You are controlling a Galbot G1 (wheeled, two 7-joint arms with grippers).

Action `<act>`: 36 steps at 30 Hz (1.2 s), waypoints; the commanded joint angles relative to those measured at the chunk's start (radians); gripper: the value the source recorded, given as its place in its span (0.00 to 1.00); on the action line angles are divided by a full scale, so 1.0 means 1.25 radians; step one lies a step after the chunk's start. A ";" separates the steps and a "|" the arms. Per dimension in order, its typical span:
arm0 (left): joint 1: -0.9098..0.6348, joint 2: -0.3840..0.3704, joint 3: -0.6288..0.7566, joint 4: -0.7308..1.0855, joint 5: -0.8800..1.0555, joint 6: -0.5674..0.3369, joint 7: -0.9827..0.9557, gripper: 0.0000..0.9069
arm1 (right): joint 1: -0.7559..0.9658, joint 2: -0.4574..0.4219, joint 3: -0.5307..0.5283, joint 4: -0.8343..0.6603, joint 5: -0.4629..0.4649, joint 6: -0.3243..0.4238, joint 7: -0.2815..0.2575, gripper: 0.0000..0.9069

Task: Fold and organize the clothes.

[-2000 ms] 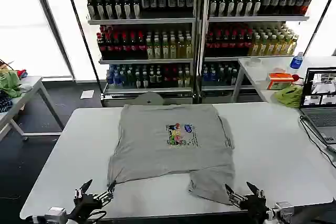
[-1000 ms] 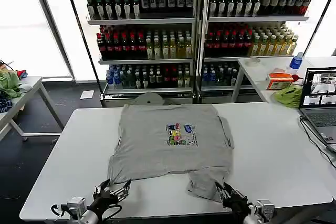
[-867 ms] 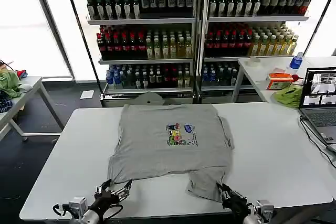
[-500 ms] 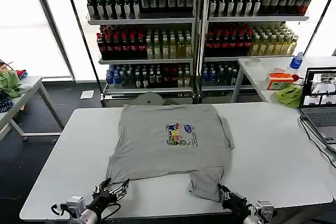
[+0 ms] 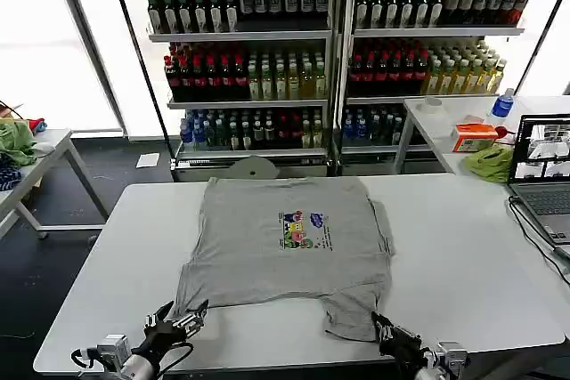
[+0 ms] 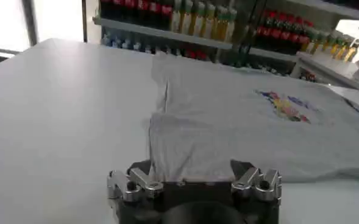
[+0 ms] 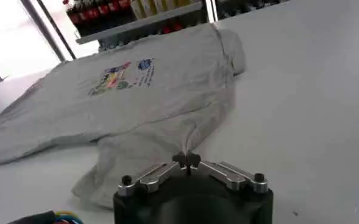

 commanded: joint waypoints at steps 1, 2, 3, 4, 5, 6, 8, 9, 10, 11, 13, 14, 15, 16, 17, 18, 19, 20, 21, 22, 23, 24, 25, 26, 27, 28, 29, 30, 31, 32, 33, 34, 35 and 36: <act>-0.003 0.011 -0.006 0.038 -0.009 -0.007 0.003 0.91 | 0.000 -0.002 0.006 0.003 0.001 0.000 0.000 0.00; -0.003 0.011 -0.002 0.046 -0.008 -0.007 0.003 0.89 | 0.001 -0.004 0.008 0.003 0.003 0.000 0.000 0.00; -0.002 0.010 0.002 0.051 -0.008 -0.007 0.003 0.83 | 0.001 -0.005 0.011 0.004 0.004 0.001 -0.001 0.00; -0.001 0.009 0.004 0.051 -0.007 -0.007 0.004 0.79 | 0.001 -0.007 0.013 0.004 0.006 0.001 -0.001 0.00; 0.000 0.007 0.007 0.051 -0.006 -0.008 0.006 0.71 | 0.000 -0.008 0.015 0.004 0.007 0.001 -0.001 0.00; 0.001 0.003 0.011 0.050 -0.003 -0.007 0.007 0.70 | 0.000 -0.010 0.018 0.003 0.010 0.001 -0.001 0.00; 0.001 0.000 0.014 0.051 0.012 -0.009 0.017 0.63 | 0.000 -0.011 0.019 0.003 0.010 0.002 -0.001 0.00; 0.000 -0.002 0.018 0.051 0.013 -0.009 0.019 0.57 | 0.001 -0.012 0.020 0.004 0.012 0.003 -0.001 0.00; -0.001 -0.003 0.019 0.051 0.013 -0.009 0.020 0.50 | 0.001 -0.012 0.020 0.004 0.013 0.003 -0.001 0.00; -0.002 -0.004 0.020 0.052 0.014 -0.009 0.022 0.34 | 0.001 -0.012 0.021 0.005 0.013 0.003 -0.001 0.00; -0.005 -0.005 0.024 0.055 0.014 -0.008 0.025 0.06 | 0.001 -0.013 0.021 0.006 0.015 0.004 -0.001 0.00; -0.007 -0.006 0.025 0.058 0.014 -0.008 0.025 0.02 | 0.001 -0.013 0.021 0.006 0.016 0.004 -0.001 0.00; -0.011 -0.009 0.027 0.066 0.014 -0.008 0.024 0.01 | 0.001 -0.013 0.022 0.007 0.017 0.004 -0.001 0.00; -0.012 -0.010 0.028 0.067 0.013 -0.007 0.024 0.01 | 0.000 -0.014 0.022 0.007 0.017 0.004 -0.001 0.00; -0.012 -0.011 0.028 0.068 0.014 -0.007 0.024 0.01 | 0.000 -0.014 0.022 0.007 0.018 0.004 -0.001 0.00; -0.012 -0.013 0.029 0.067 0.013 -0.008 0.026 0.01 | -0.001 -0.016 0.022 0.007 0.018 0.005 -0.001 0.00; -0.011 -0.014 0.030 0.067 0.013 -0.008 0.026 0.01 | -0.001 -0.016 0.023 0.007 0.018 0.005 -0.001 0.00; -0.011 -0.015 0.032 0.066 0.014 -0.008 0.025 0.01 | -0.001 -0.017 0.023 0.007 0.018 0.006 -0.002 0.00; -0.010 -0.017 0.033 0.065 0.014 -0.010 0.026 0.01 | 0.000 -0.017 0.023 0.007 0.019 0.007 -0.002 0.00; -0.010 -0.018 0.033 0.064 0.014 -0.011 0.024 0.01 | 0.000 -0.016 0.023 0.007 0.018 0.008 -0.002 0.00; -0.010 -0.019 0.033 0.061 0.014 -0.012 0.023 0.01 | 0.000 -0.015 0.022 0.008 0.018 0.009 -0.003 0.00; -0.011 -0.020 0.032 0.061 0.013 -0.014 0.023 0.01 | -0.001 -0.015 0.021 0.009 0.018 0.010 -0.004 0.00; -0.011 -0.020 0.032 0.059 0.013 -0.016 0.023 0.01 | -0.003 -0.015 0.021 0.010 0.018 0.013 -0.008 0.00; -0.011 -0.020 0.030 0.058 0.013 -0.017 0.021 0.01 | -0.005 -0.016 0.021 0.011 0.018 0.019 -0.013 0.00; -0.011 -0.020 0.029 0.057 0.012 -0.019 0.019 0.01 | -0.007 -0.018 0.021 0.013 0.019 0.026 -0.022 0.00; -0.011 -0.020 0.028 0.057 0.012 -0.020 0.019 0.01 | -0.010 -0.020 0.023 0.016 0.021 0.034 -0.032 0.00; -0.010 -0.020 0.028 0.054 0.010 -0.021 0.019 0.01 | -0.013 -0.024 0.026 0.020 0.023 0.041 -0.041 0.00; -0.008 -0.021 0.026 0.047 0.009 -0.024 0.018 0.01 | -0.018 -0.026 0.028 0.023 0.024 0.043 -0.046 0.00; -0.004 -0.023 0.024 0.040 0.005 -0.023 0.016 0.01 | -0.025 -0.032 0.036 0.032 0.028 0.048 -0.051 0.00; 0.003 -0.026 0.021 0.018 0.000 -0.020 0.013 0.01 | -0.035 -0.036 0.041 0.040 0.032 0.050 -0.050 0.00; 0.007 -0.029 0.016 0.000 -0.006 -0.016 0.011 0.01 | -0.046 -0.039 0.049 0.047 0.034 0.051 -0.050 0.00; 0.019 -0.034 0.012 -0.014 -0.009 -0.014 0.012 0.01 | -0.052 -0.042 0.053 0.051 0.037 0.054 -0.050 0.00; 0.026 -0.038 0.008 -0.032 -0.009 -0.013 0.011 0.01 | -0.070 -0.048 0.060 0.059 0.041 0.058 -0.051 0.00; 0.036 -0.041 0.005 -0.045 -0.009 -0.010 0.013 0.01 | -0.089 -0.052 0.068 0.067 0.041 0.061 -0.051 0.00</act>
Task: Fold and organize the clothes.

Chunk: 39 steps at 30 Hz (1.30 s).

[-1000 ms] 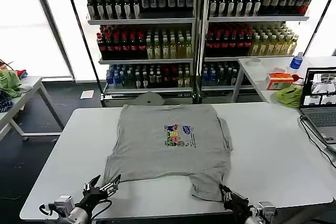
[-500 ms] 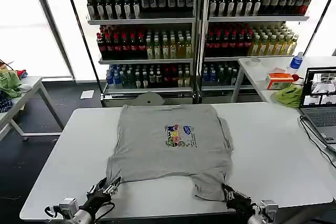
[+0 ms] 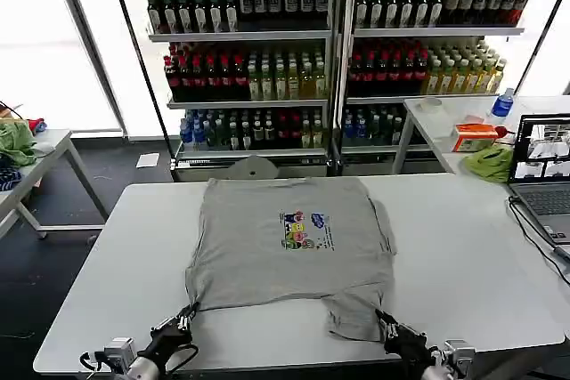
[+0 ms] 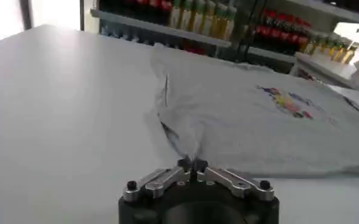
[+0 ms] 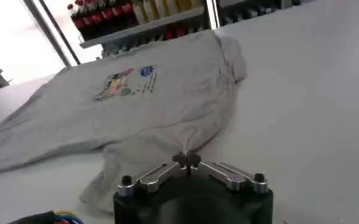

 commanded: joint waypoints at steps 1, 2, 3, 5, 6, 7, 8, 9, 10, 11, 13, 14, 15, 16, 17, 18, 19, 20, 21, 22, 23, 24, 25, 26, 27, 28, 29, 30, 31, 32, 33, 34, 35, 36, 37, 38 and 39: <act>0.047 -0.017 -0.019 -0.101 -0.012 0.011 0.000 0.01 | -0.066 -0.018 0.031 0.036 0.009 0.023 -0.019 0.00; 0.056 -0.017 -0.021 -0.110 -0.010 0.014 0.000 0.01 | -0.080 -0.021 0.034 0.042 0.009 0.027 -0.019 0.00; 0.069 -0.019 -0.024 -0.128 -0.009 0.018 0.000 0.01 | -0.097 -0.025 0.037 0.047 0.008 0.031 -0.020 0.00; 0.085 -0.019 -0.030 -0.141 -0.009 0.021 0.002 0.01 | -0.117 -0.028 0.039 0.058 0.006 0.035 -0.021 0.00; 0.096 -0.018 -0.037 -0.155 -0.009 0.023 0.002 0.01 | -0.131 -0.028 0.039 0.064 0.004 0.037 -0.022 0.00; 0.099 -0.016 -0.042 -0.159 -0.009 0.024 0.002 0.01 | -0.134 -0.028 0.039 0.068 0.004 0.037 -0.022 0.00; 0.106 -0.013 -0.048 -0.166 -0.010 0.027 0.003 0.01 | -0.138 -0.028 0.039 0.073 0.003 0.037 -0.022 0.00; 0.112 -0.009 -0.058 -0.174 -0.012 0.027 0.005 0.01 | -0.143 -0.027 0.039 0.082 0.004 0.037 -0.022 0.00; 0.116 -0.007 -0.065 -0.179 -0.013 0.028 0.006 0.01 | -0.146 -0.026 0.039 0.087 0.004 0.037 -0.021 0.00; 0.121 -0.003 -0.074 -0.183 -0.018 0.031 0.006 0.01 | -0.150 -0.024 0.041 0.094 0.004 0.037 -0.019 0.00; 0.126 0.011 -0.089 -0.190 -0.033 0.032 0.006 0.01 | -0.154 -0.020 0.047 0.119 0.005 0.037 -0.018 0.00; 0.126 0.018 -0.094 -0.191 -0.043 0.032 0.006 0.01 | -0.152 -0.018 0.048 0.128 0.005 0.038 -0.017 0.00; 0.121 0.029 -0.097 -0.192 -0.056 0.032 0.006 0.01 | -0.140 -0.013 0.046 0.130 0.003 0.042 -0.015 0.00; 0.116 0.034 -0.097 -0.191 -0.063 0.031 0.006 0.01 | -0.132 -0.010 0.041 0.126 0.002 0.046 -0.013 0.00; 0.106 0.042 -0.095 -0.190 -0.067 0.031 0.006 0.01 | -0.118 -0.005 0.036 0.119 0.000 0.049 -0.011 0.00; 0.086 0.048 -0.091 -0.187 -0.070 0.032 0.005 0.01 | -0.092 0.004 0.029 0.105 -0.004 0.054 -0.010 0.00; 0.072 0.053 -0.087 -0.182 -0.075 0.033 0.005 0.01 | -0.077 0.008 0.026 0.097 -0.005 0.057 -0.009 0.00; 0.062 0.058 -0.085 -0.181 -0.079 0.034 0.005 0.01 | -0.058 0.016 0.023 0.088 -0.004 0.062 -0.009 0.00; 0.053 0.069 -0.080 -0.175 -0.090 0.036 0.005 0.01 | -0.032 0.024 0.018 0.080 0.002 0.069 -0.011 0.00; 0.031 0.075 -0.077 -0.171 -0.093 0.037 0.004 0.01 | -0.028 0.026 0.017 0.076 0.006 0.071 -0.012 0.00; 0.021 0.082 -0.073 -0.163 -0.098 0.037 0.003 0.01 | 0.000 0.035 0.013 0.067 0.014 0.073 -0.012 0.00; 0.003 0.093 -0.065 -0.154 -0.105 0.037 -0.001 0.01 | 0.025 0.045 0.005 0.059 0.022 0.073 -0.011 0.00; -0.009 0.103 -0.059 -0.146 -0.112 0.037 -0.002 0.01 | 0.036 0.048 0.001 0.053 0.025 0.073 -0.012 0.00; -0.018 0.111 -0.056 -0.144 -0.119 0.038 -0.002 0.01 | 0.050 0.053 -0.006 0.047 0.029 0.074 -0.013 0.00; -0.029 0.122 -0.048 -0.127 -0.130 0.039 -0.004 0.01 | 0.075 0.061 -0.012 0.039 0.033 0.073 -0.013 0.00; -0.044 0.130 -0.040 -0.120 -0.138 0.041 -0.004 0.01 | 0.094 0.064 -0.014 0.030 0.034 0.072 -0.014 0.00; -0.057 0.138 -0.033 -0.112 -0.145 0.041 -0.003 0.01 | 0.109 0.067 -0.017 0.020 0.033 0.072 -0.015 0.00; -0.072 0.145 -0.024 -0.101 -0.155 0.041 -0.004 0.01 | 0.126 0.071 -0.020 0.010 0.032 0.072 -0.015 0.00; -0.088 0.153 -0.015 -0.089 -0.158 0.041 -0.007 0.01 | 0.140 0.075 -0.023 -0.001 0.031 0.072 -0.015 0.00; -0.108 0.158 -0.007 -0.073 -0.161 0.041 -0.007 0.01 | 0.150 0.078 -0.026 -0.011 0.031 0.072 -0.014 0.00; -0.126 0.165 0.001 -0.059 -0.167 0.041 -0.008 0.01 | 0.167 0.082 -0.029 -0.023 0.032 0.072 -0.013 0.00; -0.129 0.169 0.008 -0.047 -0.170 0.041 -0.009 0.01 | 0.167 0.082 -0.029 -0.028 0.031 0.072 -0.013 0.00; -0.163 0.175 0.021 -0.029 -0.174 0.045 -0.011 0.01 | 0.190 0.088 -0.032 -0.045 0.029 0.072 -0.013 0.00; -0.176 0.179 0.026 -0.013 -0.176 0.045 -0.011 0.01 | 0.204 0.091 -0.034 -0.054 0.029 0.072 -0.012 0.00; -0.190 0.181 0.034 -0.001 -0.180 0.045 -0.011 0.01 | 0.216 0.095 -0.038 -0.064 0.030 0.072 -0.011 0.00; -0.204 0.184 0.039 0.010 -0.186 0.045 -0.012 0.01 | 0.238 0.098 -0.041 -0.074 0.030 0.071 -0.009 0.00; -0.215 0.186 0.044 0.021 -0.192 0.046 -0.013 0.01 | 0.256 0.104 -0.043 -0.083 0.030 0.070 -0.007 0.00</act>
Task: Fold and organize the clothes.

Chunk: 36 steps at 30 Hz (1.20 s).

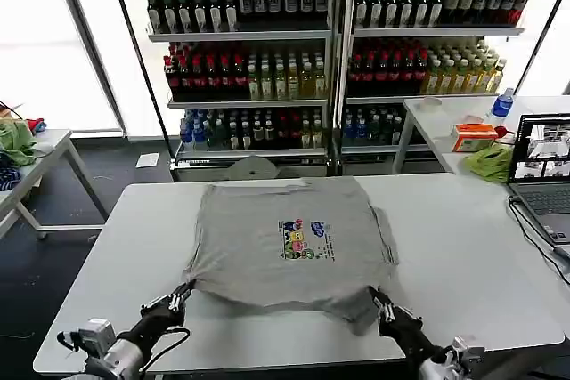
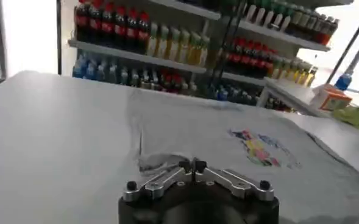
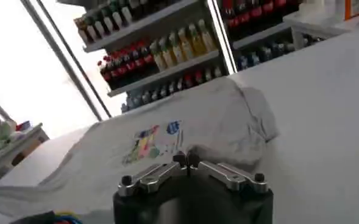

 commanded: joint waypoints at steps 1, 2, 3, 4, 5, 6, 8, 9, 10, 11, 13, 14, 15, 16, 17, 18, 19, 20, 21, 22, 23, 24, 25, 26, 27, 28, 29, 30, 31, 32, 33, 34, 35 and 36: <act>-0.176 0.063 0.070 0.127 -0.059 0.003 -0.006 0.01 | 0.162 0.032 -0.021 -0.086 0.006 0.002 0.004 0.00; -0.195 0.064 0.079 0.140 -0.060 0.008 -0.006 0.01 | 0.190 0.036 -0.028 -0.098 0.005 -0.001 0.006 0.00; -0.201 0.063 0.082 0.143 -0.060 0.008 -0.006 0.01 | 0.197 0.037 -0.030 -0.106 0.004 -0.002 0.007 0.00; -0.224 0.061 0.090 0.160 -0.061 0.008 -0.007 0.01 | 0.223 0.040 -0.039 -0.121 -0.001 -0.003 0.008 0.00; -0.248 0.057 0.095 0.177 -0.062 0.007 -0.011 0.01 | 0.247 0.044 -0.049 -0.144 0.000 -0.006 0.011 0.00; -0.264 0.055 0.099 0.193 -0.067 0.008 -0.013 0.01 | 0.261 0.047 -0.054 -0.163 -0.002 -0.006 0.013 0.00; -0.287 0.052 0.104 0.218 -0.074 0.007 -0.016 0.01 | 0.287 0.051 -0.068 -0.195 -0.004 -0.006 0.014 0.00; -0.302 0.050 0.108 0.231 -0.076 0.007 -0.016 0.01 | 0.307 0.054 -0.079 -0.217 -0.010 -0.007 0.014 0.00; -0.308 0.050 0.110 0.236 -0.078 0.007 -0.015 0.01 | 0.318 0.055 -0.084 -0.225 -0.013 -0.009 0.013 0.00; -0.325 0.049 0.114 0.248 -0.081 0.005 -0.015 0.01 | 0.337 0.058 -0.093 -0.243 -0.021 -0.009 0.009 0.00; -0.342 0.048 0.120 0.266 -0.081 0.005 -0.015 0.01 | 0.359 0.063 -0.106 -0.264 -0.033 -0.010 0.009 0.00; -0.354 0.047 0.124 0.278 -0.083 0.004 -0.015 0.01 | 0.373 0.066 -0.113 -0.280 -0.034 -0.010 0.010 0.00; -0.363 0.046 0.126 0.289 -0.083 0.003 -0.015 0.01 | 0.388 0.069 -0.117 -0.296 -0.036 -0.010 0.010 0.00; -0.369 0.045 0.127 0.295 -0.083 0.002 -0.015 0.01 | 0.396 0.072 -0.119 -0.305 -0.037 -0.010 0.010 0.00; -0.381 0.043 0.130 0.309 -0.083 0.002 -0.015 0.01 | 0.416 0.078 -0.122 -0.321 -0.040 -0.010 0.012 0.00; -0.391 0.041 0.132 0.322 -0.083 0.002 -0.015 0.01 | 0.428 0.081 -0.127 -0.332 -0.045 -0.010 0.012 0.00; -0.396 0.041 0.133 0.328 -0.083 0.002 -0.015 0.01 | 0.438 0.084 -0.130 -0.340 -0.047 -0.010 0.012 0.00; -0.409 0.040 0.135 0.344 -0.083 0.002 -0.015 0.01 | 0.450 0.088 -0.133 -0.356 -0.055 -0.010 0.013 0.00; -0.416 0.039 0.139 0.350 -0.083 0.002 -0.015 0.01 | 0.466 0.092 -0.138 -0.372 -0.060 -0.010 0.012 0.00; -0.422 0.038 0.141 0.359 -0.083 0.001 -0.015 0.01 | 0.473 0.094 -0.140 -0.380 -0.062 -0.010 0.012 0.00; -0.430 0.036 0.148 0.374 -0.081 0.001 -0.015 0.01 | 0.490 0.097 -0.147 -0.391 -0.065 -0.010 0.012 0.00; -0.438 0.033 0.154 0.381 -0.078 0.001 -0.014 0.01 | 0.499 0.099 -0.152 -0.404 -0.070 -0.010 0.011 0.00; -0.442 0.031 0.157 0.392 -0.077 0.001 -0.013 0.01 | 0.508 0.100 -0.155 -0.411 -0.078 -0.010 0.011 0.00; -0.449 0.023 0.166 0.403 -0.073 0.001 -0.013 0.01 | 0.517 0.107 -0.159 -0.426 -0.091 -0.010 0.011 0.00; -0.456 0.017 0.174 0.424 -0.061 0.001 -0.016 0.01 | 0.527 0.115 -0.163 -0.438 -0.107 -0.010 0.012 0.00; -0.459 0.012 0.177 0.436 -0.048 0.000 -0.012 0.01 | 0.533 0.119 -0.166 -0.444 -0.113 -0.011 0.012 0.00; -0.464 0.004 0.182 0.446 -0.043 -0.005 -0.009 0.03 | 0.542 0.129 -0.169 -0.458 -0.128 -0.012 0.010 0.00; -0.469 -0.003 0.186 0.457 -0.040 -0.009 -0.011 0.03 | 0.549 0.138 -0.171 -0.469 -0.136 -0.012 0.011 1.00; -0.470 -0.007 0.188 0.463 -0.031 -0.010 -0.011 0.61 | 0.552 0.141 -0.172 -0.472 -0.142 -0.016 0.012 1.00; -0.472 -0.012 0.190 0.471 -0.021 -0.011 -0.004 1.00 | 0.557 0.147 -0.172 -0.479 -0.150 -0.040 0.010 1.00; -0.472 -0.014 0.192 0.473 -0.011 -0.010 -0.001 1.00 | 0.560 0.148 -0.172 -0.480 -0.149 -0.053 0.005 1.00; -0.472 -0.016 0.193 0.473 -0.009 -0.010 -0.001 1.00 | 0.560 0.149 -0.172 -0.480 -0.149 -0.061 0.002 1.00; -0.469 -0.016 0.192 0.470 -0.007 -0.010 0.003 1.00 | 0.561 0.149 -0.173 -0.480 -0.156 -0.072 -0.001 1.00; -0.465 -0.016 0.190 0.464 -0.006 -0.010 0.006 1.00 | 0.561 0.149 -0.172 -0.478 -0.158 -0.076 -0.004 1.00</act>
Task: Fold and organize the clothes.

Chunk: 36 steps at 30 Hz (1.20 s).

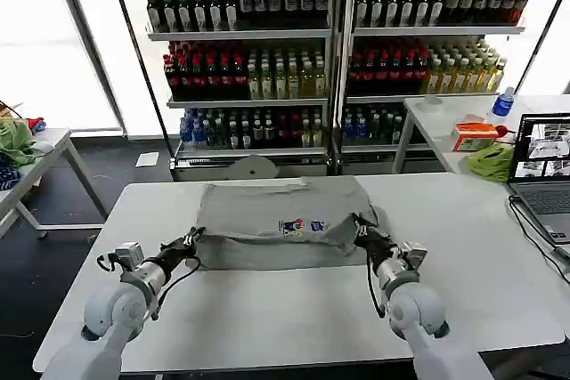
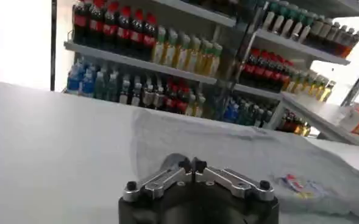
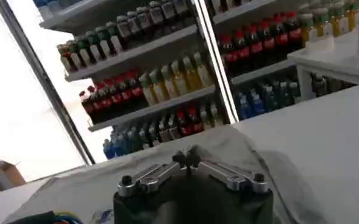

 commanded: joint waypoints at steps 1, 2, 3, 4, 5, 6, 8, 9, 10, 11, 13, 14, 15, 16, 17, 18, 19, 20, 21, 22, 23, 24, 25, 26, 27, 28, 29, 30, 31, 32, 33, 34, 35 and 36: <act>-0.048 -0.022 0.023 0.080 0.043 -0.004 0.016 1.00 | 0.070 0.025 -0.016 -0.070 -0.046 -0.044 -0.009 1.00; -0.044 -0.021 0.019 0.073 0.045 -0.003 0.014 1.00 | 0.069 0.023 -0.017 -0.067 -0.047 -0.044 -0.008 1.00; -0.042 -0.020 0.014 0.066 0.045 -0.002 0.014 1.00 | 0.069 0.021 -0.016 -0.065 -0.048 -0.044 -0.009 1.00; -0.040 -0.017 0.010 0.061 0.045 -0.001 0.014 1.00 | 0.068 0.018 -0.016 -0.062 -0.050 -0.044 -0.009 1.00; -0.036 -0.011 0.003 0.054 0.045 -0.001 0.012 1.00 | 0.066 0.015 -0.015 -0.056 -0.051 -0.045 -0.010 1.00; -0.034 -0.009 0.000 0.051 0.045 0.000 0.012 1.00 | 0.064 0.013 -0.014 -0.054 -0.052 -0.047 -0.011 1.00; -0.023 0.000 -0.015 0.039 0.044 0.003 0.010 1.00 | 0.059 0.009 -0.009 -0.047 -0.057 -0.052 -0.008 1.00; -0.015 0.005 -0.024 0.031 0.044 0.004 0.010 1.00 | 0.056 0.007 -0.006 -0.043 -0.057 -0.051 -0.007 1.00; -0.012 0.008 -0.027 0.025 0.044 0.004 0.010 1.00 | 0.054 0.006 -0.004 -0.039 -0.057 -0.051 -0.006 1.00; 0.004 0.014 -0.041 0.017 0.044 0.005 0.010 1.00 | 0.048 0.002 0.000 -0.029 -0.058 -0.050 -0.004 1.00; 0.022 0.022 -0.053 -0.003 0.044 0.006 0.009 1.00 | 0.038 -0.004 0.005 -0.018 -0.058 -0.047 -0.001 1.00; 0.042 0.027 -0.068 -0.028 0.041 0.007 0.005 1.00 | 0.013 -0.016 0.018 0.012 -0.056 -0.047 0.000 1.00; 0.061 0.030 -0.075 -0.051 0.039 0.010 0.003 1.00 | -0.005 -0.028 0.025 0.032 -0.054 -0.048 0.001 1.00; 0.078 0.034 -0.083 -0.059 0.038 0.013 0.001 1.00 | -0.021 -0.033 0.031 0.049 -0.054 -0.048 0.002 1.00; 0.095 0.036 -0.091 -0.090 0.038 0.014 0.000 1.00 | -0.057 -0.049 0.038 0.074 -0.057 -0.048 0.007 1.00; 0.109 0.035 -0.097 -0.107 0.039 0.015 -0.003 1.00 | -0.079 -0.058 0.046 0.097 -0.063 -0.051 0.010 1.00; 0.122 0.034 -0.098 -0.117 0.039 0.015 -0.007 1.00 | -0.097 -0.066 0.050 0.110 -0.069 -0.054 0.014 1.00; 0.143 0.030 -0.101 -0.135 0.041 0.015 -0.012 1.00 | -0.121 -0.073 0.058 0.120 -0.079 -0.062 0.021 1.00; 0.154 0.026 -0.100 -0.141 0.042 0.015 -0.014 1.00 | -0.146 -0.084 0.067 0.138 -0.098 -0.082 0.033 1.00; 0.163 0.023 -0.096 -0.142 0.047 0.015 -0.013 1.00 | -0.161 -0.089 0.071 0.147 -0.112 -0.092 0.041 1.00; 0.170 0.019 -0.090 -0.139 0.059 0.015 -0.012 1.00 | -0.175 -0.093 0.076 0.153 -0.121 -0.096 0.046 1.00; 0.174 0.014 -0.085 -0.133 0.069 0.013 -0.011 1.00 | -0.184 -0.093 0.083 0.157 -0.123 -0.096 0.045 1.00; 0.177 0.010 -0.079 -0.127 0.080 0.009 -0.010 1.00 | -0.189 -0.093 0.084 0.159 -0.123 -0.096 0.045 1.00; 0.179 0.005 -0.075 -0.122 0.083 0.009 -0.011 1.00 | -0.200 -0.091 0.091 0.168 -0.125 -0.102 0.053 1.00; 0.181 0.001 -0.070 -0.117 0.087 0.009 -0.012 1.00 | -0.206 -0.089 0.092 0.172 -0.127 -0.106 0.057 1.00; 0.183 -0.003 -0.066 -0.114 0.089 0.008 -0.010 1.00 | -0.209 -0.089 0.093 0.173 -0.127 -0.108 0.061 1.00; 0.185 -0.006 -0.061 -0.111 0.090 0.008 -0.009 1.00 | -0.214 -0.087 0.093 0.174 -0.126 -0.114 0.069 1.00; 0.185 -0.010 -0.056 -0.109 0.092 0.007 -0.009 1.00 | -0.217 -0.086 0.093 0.172 -0.126 -0.115 0.072 1.00; 0.184 -0.014 -0.053 -0.107 0.092 0.006 -0.008 1.00 | -0.219 -0.086 0.093 0.169 -0.124 -0.115 0.071 0.97; 0.182 -0.016 -0.051 -0.104 0.092 0.006 -0.007 1.00 | -0.221 -0.085 0.091 0.166 -0.124 -0.115 0.072 0.89; 0.178 -0.019 -0.048 -0.101 0.093 0.007 -0.007 1.00 | -0.222 -0.083 0.089 0.161 -0.125 -0.115 0.074 0.88; 0.176 -0.021 -0.047 -0.098 0.093 0.006 -0.007 1.00 | -0.222 -0.082 0.087 0.159 -0.124 -0.117 0.079 0.87; 0.172 -0.023 -0.045 -0.093 0.093 0.006 -0.007 1.00 | -0.220 -0.079 0.085 0.151 -0.119 -0.122 0.091 0.83; 0.170 -0.024 -0.043 -0.091 0.093 0.007 -0.006 1.00 | -0.218 -0.076 0.084 0.146 -0.119 -0.126 0.101 0.76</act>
